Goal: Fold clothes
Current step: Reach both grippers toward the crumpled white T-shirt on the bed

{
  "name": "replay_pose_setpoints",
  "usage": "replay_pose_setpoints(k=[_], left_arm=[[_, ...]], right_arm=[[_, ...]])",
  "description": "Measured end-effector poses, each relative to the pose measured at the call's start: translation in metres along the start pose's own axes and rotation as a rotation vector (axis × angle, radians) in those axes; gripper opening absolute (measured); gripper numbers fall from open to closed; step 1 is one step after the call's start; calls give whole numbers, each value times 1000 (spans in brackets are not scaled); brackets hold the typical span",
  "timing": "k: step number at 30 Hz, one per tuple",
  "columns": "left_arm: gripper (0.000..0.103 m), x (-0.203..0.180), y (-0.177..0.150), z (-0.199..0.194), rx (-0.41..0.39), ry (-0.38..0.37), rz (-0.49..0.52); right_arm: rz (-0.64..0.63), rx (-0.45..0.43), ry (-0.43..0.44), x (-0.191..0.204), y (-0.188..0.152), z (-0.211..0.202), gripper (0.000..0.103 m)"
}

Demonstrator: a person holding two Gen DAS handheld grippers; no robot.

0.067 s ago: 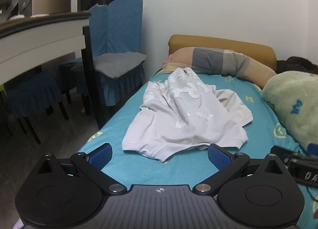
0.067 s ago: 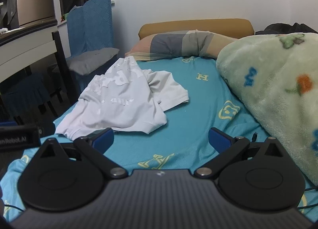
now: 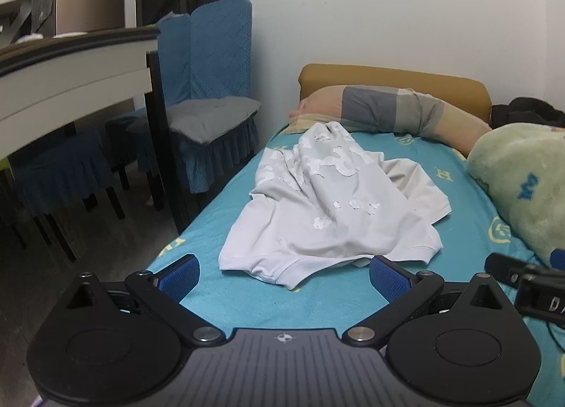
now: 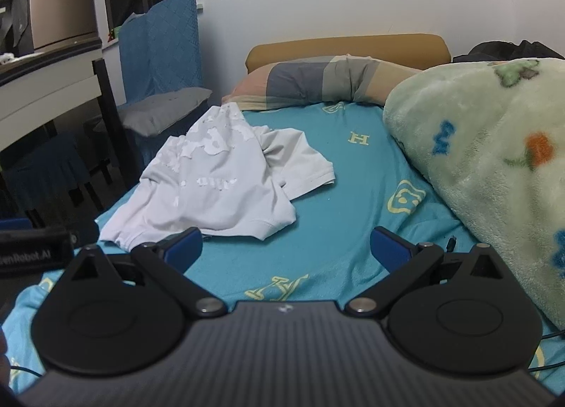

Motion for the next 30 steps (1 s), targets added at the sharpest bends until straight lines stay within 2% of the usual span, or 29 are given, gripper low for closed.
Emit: replay_pose_setpoints(k=[2, 6, 24, 30], left_arm=[[103, 4, 0, 0, -9, -10, -3], [103, -7, 0, -7, -45, 34, 63], [103, -16, -2, 2, -15, 31, 104], [103, 8, 34, 1, -76, 100, 56]], right_arm=[[0, -5, 0, 0, 0, -1, 103], [1, -14, -1, 0, 1, -2, 103], [7, -6, 15, 1, 4, -5, 103], [-50, -70, 46, 5, 11, -10, 103]])
Point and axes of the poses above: each gripper's, at about its wrist camera, not at the fingertips, and z roughly the way its jaws point, x to its left, y to its top, the point moved 5 cm from there along z, roughly the way its jaws point
